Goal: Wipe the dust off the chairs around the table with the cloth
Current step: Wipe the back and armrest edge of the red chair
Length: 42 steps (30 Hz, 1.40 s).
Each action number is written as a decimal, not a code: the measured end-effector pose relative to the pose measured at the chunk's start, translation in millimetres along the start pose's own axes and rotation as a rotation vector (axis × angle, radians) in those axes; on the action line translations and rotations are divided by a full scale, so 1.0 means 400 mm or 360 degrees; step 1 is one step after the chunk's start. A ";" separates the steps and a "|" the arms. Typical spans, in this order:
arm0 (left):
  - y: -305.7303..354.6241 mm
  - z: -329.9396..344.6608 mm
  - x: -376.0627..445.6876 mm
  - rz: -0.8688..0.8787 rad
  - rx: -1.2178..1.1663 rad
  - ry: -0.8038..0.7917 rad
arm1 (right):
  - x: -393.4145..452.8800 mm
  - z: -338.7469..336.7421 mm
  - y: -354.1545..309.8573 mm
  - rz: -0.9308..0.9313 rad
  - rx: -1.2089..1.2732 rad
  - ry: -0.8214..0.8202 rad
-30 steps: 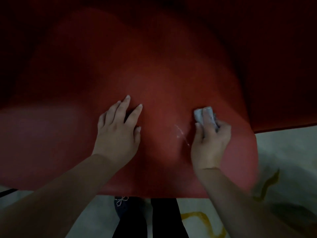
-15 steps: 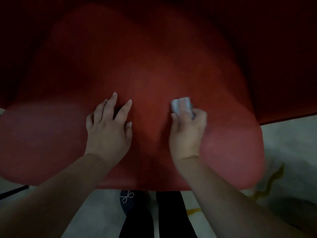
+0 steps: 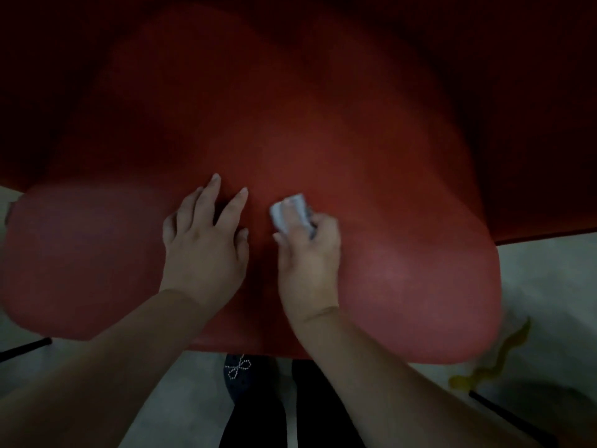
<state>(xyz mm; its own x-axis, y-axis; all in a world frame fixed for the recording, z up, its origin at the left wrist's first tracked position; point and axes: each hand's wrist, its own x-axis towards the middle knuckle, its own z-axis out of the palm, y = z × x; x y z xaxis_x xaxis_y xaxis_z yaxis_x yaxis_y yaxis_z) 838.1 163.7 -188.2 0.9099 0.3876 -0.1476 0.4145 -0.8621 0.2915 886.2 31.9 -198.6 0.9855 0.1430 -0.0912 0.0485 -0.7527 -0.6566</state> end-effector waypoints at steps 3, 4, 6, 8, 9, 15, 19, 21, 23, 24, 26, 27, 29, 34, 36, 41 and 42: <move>-0.012 -0.005 -0.002 -0.0021 -0.0010 -0.0003 | 0.024 -0.006 0.010 -0.0283 0.0070 -0.0014; -0.018 -0.005 -0.004 -0.0019 -0.0007 -0.0007 | 0.064 -0.028 0.039 -0.0180 0.0034 0.0025; -0.027 -0.007 -0.004 0.0001 0.0000 -0.0015 | 0.144 -0.084 0.102 0.0042 -0.0189 0.0175; -0.032 -0.006 -0.002 0.0007 0.0011 -0.0022 | 0.200 -0.143 0.160 0.0369 -0.0264 0.0317; -0.032 -0.006 -0.002 0.0000 0.0009 -0.0022 | 0.209 -0.164 0.168 0.0462 -0.0290 0.0340; -0.010 -0.006 -0.010 -0.0057 0.0016 -0.0035 | 0.041 -0.084 0.099 0.0056 -0.0120 -0.0021; 0.000 -0.035 -0.015 -0.0029 0.0067 -0.0115 | 0.029 -0.097 0.037 -0.0356 -0.0077 -0.0304; 0.000 -0.068 -0.019 -0.0066 0.0088 -0.0184 | 0.056 -0.140 0.037 -0.0400 -0.0161 -0.0340; -0.001 -0.115 -0.025 -0.0114 0.0117 -0.0247 | 0.075 -0.197 0.043 -0.0349 -0.0180 -0.0334; -0.001 -0.142 -0.029 -0.0122 0.0146 -0.0279 | 0.081 -0.227 0.040 -0.0314 -0.0175 -0.0322; 0.005 -0.203 -0.035 -0.0097 0.0210 -0.0345 | 0.086 -0.292 0.020 -0.0277 -0.0171 -0.0290; 0.011 -0.237 -0.039 -0.0087 0.0228 -0.0369 | 0.088 -0.324 0.003 -0.0273 -0.0163 -0.0277; 0.028 -0.303 -0.051 -0.0091 0.0263 -0.0390 | 0.085 -0.382 -0.043 -0.0302 -0.0166 -0.0252; 0.084 -0.469 -0.085 -0.0098 0.0333 -0.0367 | 0.059 -0.497 -0.170 -0.0303 -0.0080 -0.0302; 0.102 -0.527 -0.095 -0.0094 0.0344 -0.0372 | 0.050 -0.529 -0.204 -0.0289 -0.0040 -0.0325; 0.115 -0.647 -0.109 -0.0151 0.0299 -0.0324 | 0.056 -0.576 -0.279 -0.0168 0.0095 -0.0284; 0.111 -0.665 -0.111 -0.0156 0.0315 -0.0322 | 0.058 -0.579 -0.294 -0.0170 0.0079 -0.0292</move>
<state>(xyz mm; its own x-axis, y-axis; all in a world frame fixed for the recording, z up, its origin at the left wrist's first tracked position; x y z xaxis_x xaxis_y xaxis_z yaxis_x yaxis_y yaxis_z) 819.9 195.2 82.8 0.8360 0.4164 -0.3574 0.4715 -0.8783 0.0795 940.9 -25.3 50.0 0.9289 0.3380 -0.1511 0.1383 -0.6952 -0.7054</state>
